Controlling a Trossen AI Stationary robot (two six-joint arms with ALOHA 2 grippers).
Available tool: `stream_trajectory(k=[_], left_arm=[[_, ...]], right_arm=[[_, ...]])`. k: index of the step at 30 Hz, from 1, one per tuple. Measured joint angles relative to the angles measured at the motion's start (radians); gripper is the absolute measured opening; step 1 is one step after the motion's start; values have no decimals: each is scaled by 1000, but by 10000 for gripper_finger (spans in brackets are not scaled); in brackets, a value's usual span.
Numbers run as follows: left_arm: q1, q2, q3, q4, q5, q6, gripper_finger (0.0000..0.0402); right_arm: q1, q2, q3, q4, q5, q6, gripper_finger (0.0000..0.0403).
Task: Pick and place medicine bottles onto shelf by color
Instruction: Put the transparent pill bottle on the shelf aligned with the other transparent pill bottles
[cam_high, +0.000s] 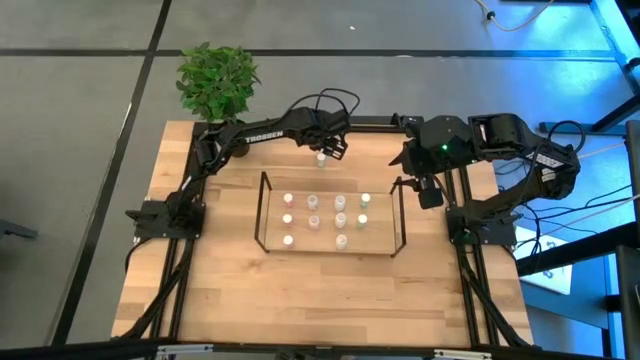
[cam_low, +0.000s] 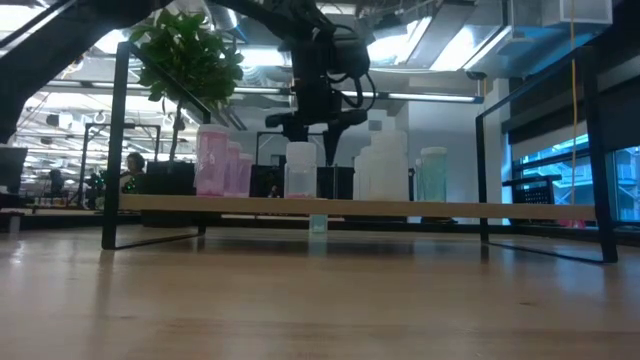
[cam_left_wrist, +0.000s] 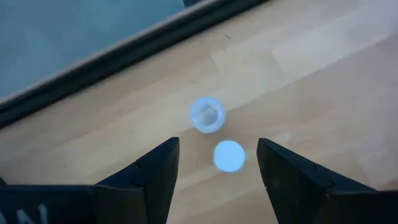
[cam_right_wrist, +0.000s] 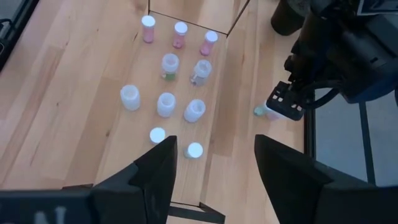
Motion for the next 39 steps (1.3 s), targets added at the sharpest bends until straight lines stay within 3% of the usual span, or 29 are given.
stream_trajectory(k=[4, 39], left_arm=[[0, 0, 0, 0, 37, 0, 209], [3, 0, 0, 15, 7, -13, 221]], right_arm=[[0, 0, 0, 1, 0, 0, 217], [0, 0, 0, 1, 0, 0, 217]])
